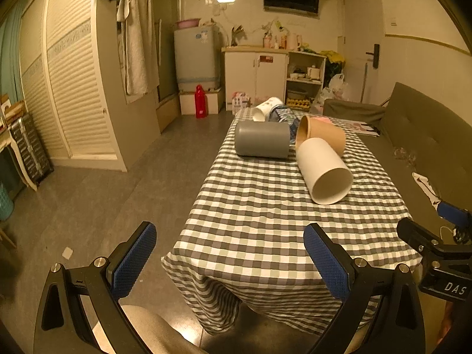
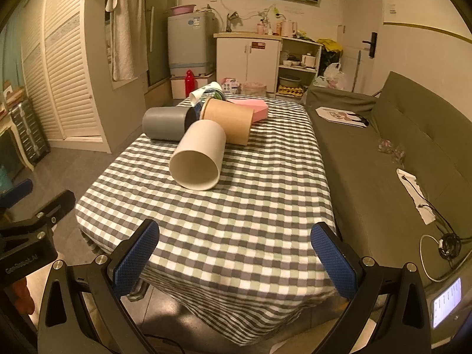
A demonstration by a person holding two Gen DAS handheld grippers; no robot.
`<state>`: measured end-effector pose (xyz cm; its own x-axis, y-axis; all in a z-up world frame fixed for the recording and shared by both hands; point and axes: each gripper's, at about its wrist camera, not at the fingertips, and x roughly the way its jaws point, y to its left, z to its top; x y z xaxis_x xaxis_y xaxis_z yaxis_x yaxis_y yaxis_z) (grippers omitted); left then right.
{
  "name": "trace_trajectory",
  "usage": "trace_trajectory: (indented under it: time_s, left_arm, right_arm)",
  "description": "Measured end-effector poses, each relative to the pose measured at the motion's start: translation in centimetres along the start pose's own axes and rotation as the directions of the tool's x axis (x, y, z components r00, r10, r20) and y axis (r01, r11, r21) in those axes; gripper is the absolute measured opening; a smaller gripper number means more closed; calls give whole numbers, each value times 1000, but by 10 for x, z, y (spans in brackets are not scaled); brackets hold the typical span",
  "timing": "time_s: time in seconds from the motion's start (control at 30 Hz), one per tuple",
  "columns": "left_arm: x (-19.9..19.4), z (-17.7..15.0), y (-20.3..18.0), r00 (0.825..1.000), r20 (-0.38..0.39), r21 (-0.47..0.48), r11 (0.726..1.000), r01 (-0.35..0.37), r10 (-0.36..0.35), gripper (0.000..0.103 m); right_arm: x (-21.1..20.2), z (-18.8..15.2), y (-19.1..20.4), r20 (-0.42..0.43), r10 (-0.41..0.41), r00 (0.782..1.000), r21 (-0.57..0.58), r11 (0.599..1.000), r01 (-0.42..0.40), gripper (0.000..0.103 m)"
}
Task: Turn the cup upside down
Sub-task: 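Reach the right gripper to the grey cup and close on its body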
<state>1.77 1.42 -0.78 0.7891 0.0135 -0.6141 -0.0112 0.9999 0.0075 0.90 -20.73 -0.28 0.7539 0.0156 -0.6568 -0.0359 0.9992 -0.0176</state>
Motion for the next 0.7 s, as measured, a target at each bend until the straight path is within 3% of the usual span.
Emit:
trace_trajectory:
  time_s: [0.17, 0.33, 0.5, 0.7]
  left_arm:
    - [19, 20, 11, 999, -31, -3, 1000, -30, 30, 103]
    - [46, 42, 28, 995, -56, -19, 996, -88, 87, 103]
    - [79, 56, 49, 987, -103, -51, 990, -130, 124, 103]
    - [116, 63, 76, 976, -156, -86, 982, -170, 155, 103]
  right_arm:
    - [15, 34, 8, -6, 49, 999, -105, 993, -49, 103]
    - [41, 94, 32, -19, 116, 993, -297, 948, -116, 103]
    - [87, 143, 78, -67, 151, 986, -547, 821, -163, 103]
    - [167, 168, 127, -208, 125, 970, -690, 684, -236, 103]
